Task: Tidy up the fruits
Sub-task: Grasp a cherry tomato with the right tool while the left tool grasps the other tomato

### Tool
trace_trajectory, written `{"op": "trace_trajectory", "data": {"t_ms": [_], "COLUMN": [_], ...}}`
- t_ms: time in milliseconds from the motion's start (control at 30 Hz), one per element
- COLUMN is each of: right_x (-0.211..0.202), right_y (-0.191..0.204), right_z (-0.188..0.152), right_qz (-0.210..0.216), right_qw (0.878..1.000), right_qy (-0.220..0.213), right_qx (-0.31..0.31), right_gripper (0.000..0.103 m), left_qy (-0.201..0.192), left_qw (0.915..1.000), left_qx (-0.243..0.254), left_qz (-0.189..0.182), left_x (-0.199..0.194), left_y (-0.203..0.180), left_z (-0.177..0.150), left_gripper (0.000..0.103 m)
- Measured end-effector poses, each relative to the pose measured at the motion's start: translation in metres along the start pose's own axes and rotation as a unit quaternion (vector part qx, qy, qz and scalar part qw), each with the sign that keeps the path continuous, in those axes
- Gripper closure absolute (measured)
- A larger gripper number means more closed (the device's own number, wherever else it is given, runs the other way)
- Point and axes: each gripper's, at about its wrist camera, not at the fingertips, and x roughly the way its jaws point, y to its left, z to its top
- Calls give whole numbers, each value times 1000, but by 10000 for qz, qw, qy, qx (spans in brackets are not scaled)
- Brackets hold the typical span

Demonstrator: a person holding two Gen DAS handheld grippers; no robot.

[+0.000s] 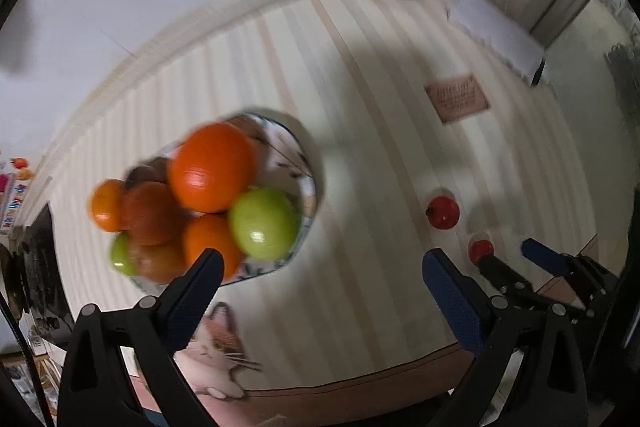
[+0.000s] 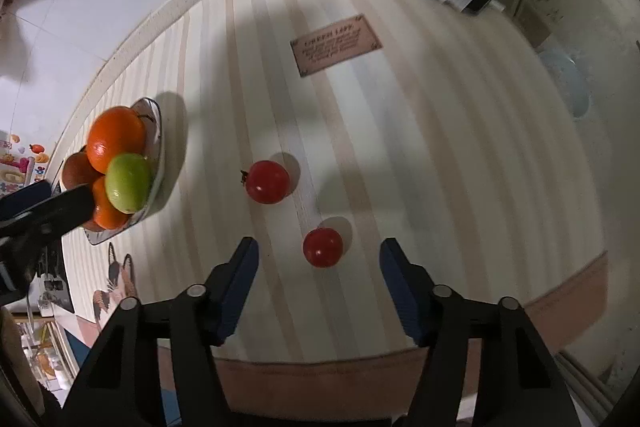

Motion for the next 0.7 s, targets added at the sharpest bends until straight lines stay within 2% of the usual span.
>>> {"op": "trace_trajectory", "data": {"t_ms": [67, 200, 300, 367, 467, 533, 667, 700], "right_x": [10, 25, 32, 33, 32, 28, 19, 17], "right_y": [1, 5, 8, 12, 10, 3, -9, -12], "right_z": [-1, -2, -3, -4, -5, -5, -5, -4], "right_qz": [35, -28, -63, -134, -159, -121, -168, -198], "right_qw": [10000, 9999, 9999, 9996, 9995, 9998, 9998, 9997], "right_qy": [23, 35, 24, -12, -50, -74, -129, -150], "right_qx": [-35, -97, -151, -264, -250, -107, 57, 72], "right_gripper": [50, 56, 62, 71, 75, 75, 75, 75], "left_qy": [157, 430, 612, 673, 730, 776, 769, 769], "left_qw": [9998, 9988, 9971, 9960, 9936, 9913, 9897, 9895], "left_qx": [-13, -34, -49, -37, -19, -19, 38, 62], "left_qz": [-91, -231, -459, -582, -864, -1063, -1209, -1225], "left_x": [13, 38, 52, 58, 65, 70, 77, 78], "left_y": [-4, -10, -15, -18, -27, -34, -51, -54], "left_z": [4, 12, 17, 19, 21, 22, 27, 27], "left_gripper": [1, 1, 1, 1, 3, 8, 16, 23]}}
